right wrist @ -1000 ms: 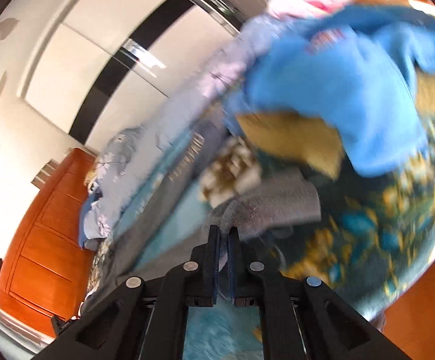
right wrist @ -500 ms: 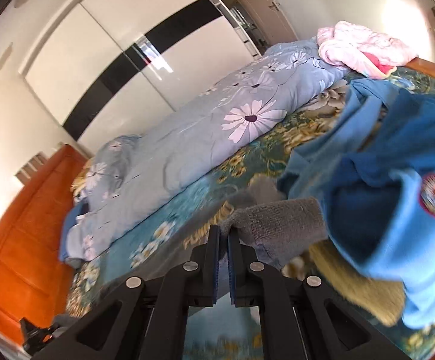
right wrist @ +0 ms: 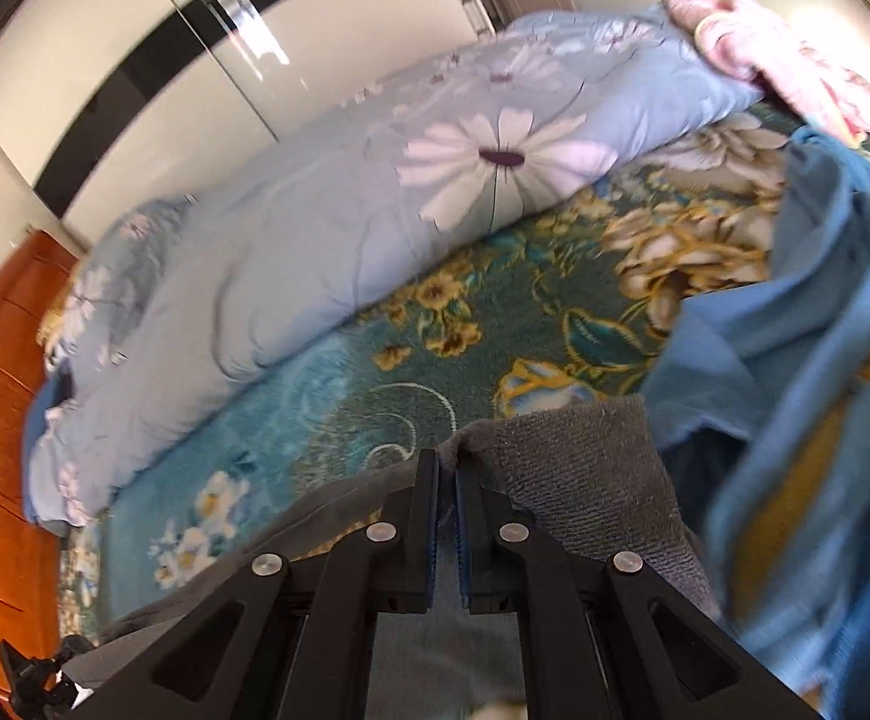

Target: Fold clothes

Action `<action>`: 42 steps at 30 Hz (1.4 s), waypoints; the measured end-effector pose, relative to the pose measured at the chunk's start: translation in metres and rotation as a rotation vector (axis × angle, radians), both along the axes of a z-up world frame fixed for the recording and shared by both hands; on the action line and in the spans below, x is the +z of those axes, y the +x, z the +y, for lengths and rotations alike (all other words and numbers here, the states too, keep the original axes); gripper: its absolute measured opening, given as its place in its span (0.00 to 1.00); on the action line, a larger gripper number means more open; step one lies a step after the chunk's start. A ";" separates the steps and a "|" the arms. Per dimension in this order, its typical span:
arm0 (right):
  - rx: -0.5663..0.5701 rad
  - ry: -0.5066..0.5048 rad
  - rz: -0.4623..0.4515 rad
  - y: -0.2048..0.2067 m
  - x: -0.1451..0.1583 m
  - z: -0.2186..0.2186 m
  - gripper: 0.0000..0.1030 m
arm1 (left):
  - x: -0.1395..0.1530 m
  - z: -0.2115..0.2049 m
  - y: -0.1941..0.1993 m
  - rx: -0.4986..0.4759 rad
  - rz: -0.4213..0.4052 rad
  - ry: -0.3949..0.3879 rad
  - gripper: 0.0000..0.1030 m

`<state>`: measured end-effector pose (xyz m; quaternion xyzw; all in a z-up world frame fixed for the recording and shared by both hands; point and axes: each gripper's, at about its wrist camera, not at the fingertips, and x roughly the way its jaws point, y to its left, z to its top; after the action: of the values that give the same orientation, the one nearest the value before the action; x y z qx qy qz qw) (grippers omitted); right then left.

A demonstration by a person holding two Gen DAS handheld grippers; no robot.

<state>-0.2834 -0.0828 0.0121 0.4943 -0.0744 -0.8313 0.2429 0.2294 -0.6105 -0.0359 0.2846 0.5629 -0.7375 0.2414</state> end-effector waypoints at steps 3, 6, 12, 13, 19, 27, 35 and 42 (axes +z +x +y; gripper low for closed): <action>0.005 0.050 -0.016 -0.014 -0.021 -0.017 0.05 | -0.011 -0.004 -0.010 -0.004 -0.030 -0.024 0.27; 0.012 0.087 -0.029 -0.021 -0.038 -0.026 0.05 | -0.015 -0.004 -0.014 -0.005 -0.032 -0.036 0.30; 0.073 0.139 0.006 -0.018 -0.038 -0.035 0.10 | 0.009 0.010 -0.025 -0.108 -0.099 -0.138 0.59; 0.085 0.135 0.014 -0.016 -0.033 -0.036 0.18 | 0.016 0.013 -0.026 -0.125 -0.106 -0.159 0.67; 0.168 0.086 0.102 0.018 0.012 -0.033 0.60 | 0.054 0.038 -0.011 -0.156 -0.074 -0.247 0.81; 0.121 -0.028 0.160 0.106 0.013 0.039 0.70 | 0.015 0.095 0.059 0.010 -0.035 -0.128 0.81; 0.066 -0.061 0.017 0.116 -0.040 0.067 0.70 | -0.047 0.099 0.064 0.156 0.044 0.033 0.81; 0.000 -0.124 -0.021 0.099 -0.066 0.054 0.70 | -0.050 0.093 0.052 0.211 0.108 -0.023 0.79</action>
<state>-0.1848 -0.0286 -0.0543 0.4870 -0.1281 -0.8199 0.2724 0.2817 -0.5175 -0.0860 0.1808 0.5933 -0.7287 0.2903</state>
